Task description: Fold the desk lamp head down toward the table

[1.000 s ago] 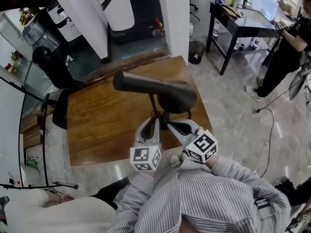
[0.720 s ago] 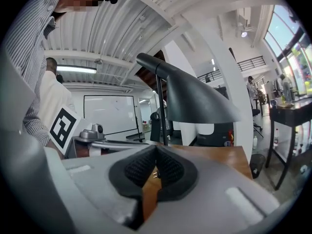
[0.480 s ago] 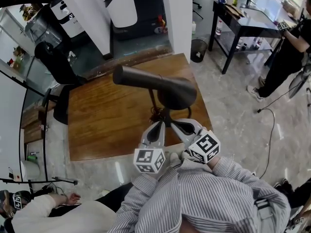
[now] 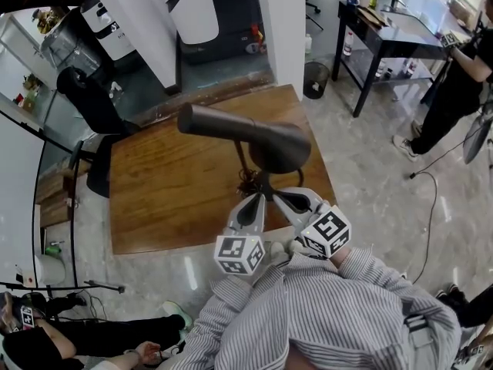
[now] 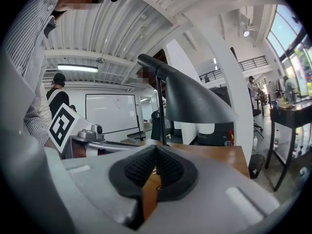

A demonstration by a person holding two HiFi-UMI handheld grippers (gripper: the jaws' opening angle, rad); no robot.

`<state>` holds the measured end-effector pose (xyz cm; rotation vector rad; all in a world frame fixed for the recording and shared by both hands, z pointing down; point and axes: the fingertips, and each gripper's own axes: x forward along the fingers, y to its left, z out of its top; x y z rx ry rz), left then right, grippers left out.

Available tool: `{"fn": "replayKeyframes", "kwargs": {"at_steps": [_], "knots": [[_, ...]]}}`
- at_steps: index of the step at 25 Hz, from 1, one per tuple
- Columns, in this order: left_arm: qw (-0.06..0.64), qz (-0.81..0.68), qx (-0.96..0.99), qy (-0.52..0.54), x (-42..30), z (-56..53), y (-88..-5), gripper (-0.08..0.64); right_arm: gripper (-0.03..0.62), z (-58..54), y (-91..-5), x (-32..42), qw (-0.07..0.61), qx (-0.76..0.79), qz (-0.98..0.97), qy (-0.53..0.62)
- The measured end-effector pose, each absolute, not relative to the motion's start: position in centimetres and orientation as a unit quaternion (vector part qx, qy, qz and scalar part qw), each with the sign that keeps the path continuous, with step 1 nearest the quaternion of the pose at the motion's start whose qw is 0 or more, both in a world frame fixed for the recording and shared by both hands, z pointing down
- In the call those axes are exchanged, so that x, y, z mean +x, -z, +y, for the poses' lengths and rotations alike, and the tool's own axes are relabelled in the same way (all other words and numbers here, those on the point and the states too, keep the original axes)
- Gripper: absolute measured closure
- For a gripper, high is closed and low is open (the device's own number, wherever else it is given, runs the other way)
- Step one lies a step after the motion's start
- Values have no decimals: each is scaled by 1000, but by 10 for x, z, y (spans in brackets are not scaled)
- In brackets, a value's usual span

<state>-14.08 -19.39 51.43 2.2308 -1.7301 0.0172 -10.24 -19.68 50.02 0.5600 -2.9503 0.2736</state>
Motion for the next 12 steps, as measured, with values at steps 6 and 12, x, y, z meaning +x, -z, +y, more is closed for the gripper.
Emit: {"fn": "replayKeyframes", "kwargs": {"at_steps": [6,12], "knots": [[160,-597,786,-6,-133,-196,-513,554,591,-199,-499,-96,61,195,-975,-92],[169,-597,784,-4,-129,-197,-512,554,591,-197,-497,-89,58,193,-975,-97]]}}
